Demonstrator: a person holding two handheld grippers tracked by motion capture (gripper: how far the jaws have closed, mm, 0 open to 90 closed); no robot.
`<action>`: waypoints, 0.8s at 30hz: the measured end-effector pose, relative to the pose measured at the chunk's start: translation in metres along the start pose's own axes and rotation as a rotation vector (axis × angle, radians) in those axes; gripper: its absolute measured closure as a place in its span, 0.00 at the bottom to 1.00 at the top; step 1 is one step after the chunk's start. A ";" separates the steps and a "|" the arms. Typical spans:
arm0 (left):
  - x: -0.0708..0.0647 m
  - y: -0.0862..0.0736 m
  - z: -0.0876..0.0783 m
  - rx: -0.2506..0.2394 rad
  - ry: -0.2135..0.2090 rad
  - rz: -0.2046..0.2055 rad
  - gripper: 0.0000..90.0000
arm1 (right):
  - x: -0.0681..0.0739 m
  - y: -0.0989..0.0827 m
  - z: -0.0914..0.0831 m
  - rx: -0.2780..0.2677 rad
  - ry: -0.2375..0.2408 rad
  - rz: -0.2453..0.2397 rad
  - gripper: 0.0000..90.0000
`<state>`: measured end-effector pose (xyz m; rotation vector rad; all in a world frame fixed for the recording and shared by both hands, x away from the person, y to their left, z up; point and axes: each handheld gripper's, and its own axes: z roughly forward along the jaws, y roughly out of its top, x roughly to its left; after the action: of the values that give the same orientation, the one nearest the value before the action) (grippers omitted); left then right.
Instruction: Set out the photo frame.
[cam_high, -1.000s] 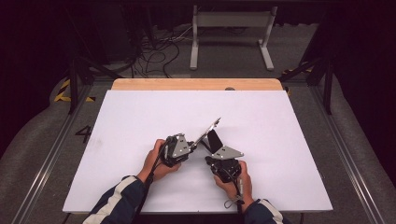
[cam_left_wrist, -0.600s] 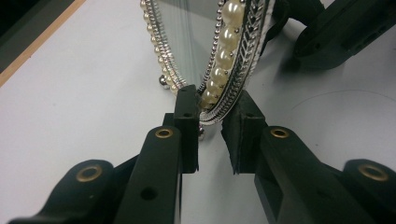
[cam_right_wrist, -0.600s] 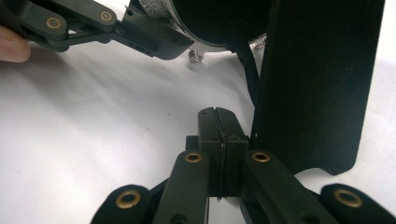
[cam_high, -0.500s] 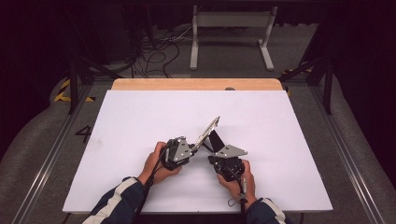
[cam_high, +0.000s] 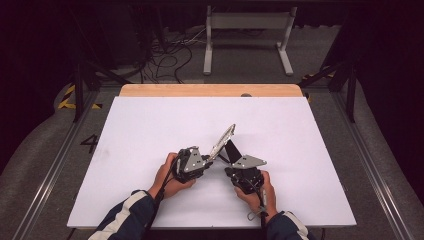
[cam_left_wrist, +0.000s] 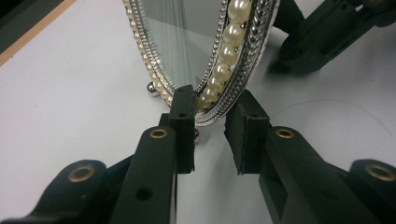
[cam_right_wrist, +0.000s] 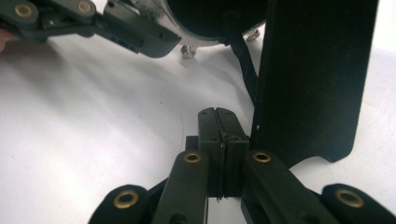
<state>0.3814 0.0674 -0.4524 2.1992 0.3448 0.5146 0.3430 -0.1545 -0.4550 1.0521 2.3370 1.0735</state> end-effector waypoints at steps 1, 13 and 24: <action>0.000 0.000 -0.001 -0.019 -0.008 -0.012 0.80 | -0.001 0.000 0.000 0.001 0.009 0.003 0.99; -0.005 0.006 0.000 -0.021 0.022 0.058 0.81 | -0.004 0.000 0.000 0.001 -0.010 0.015 1.00; -0.013 0.010 -0.005 0.000 0.017 0.103 0.82 | -0.007 -0.001 -0.003 0.010 -0.004 0.008 1.00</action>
<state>0.3685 0.0600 -0.4448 2.2226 0.2412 0.5903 0.3451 -0.1624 -0.4537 1.0675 2.3397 1.0625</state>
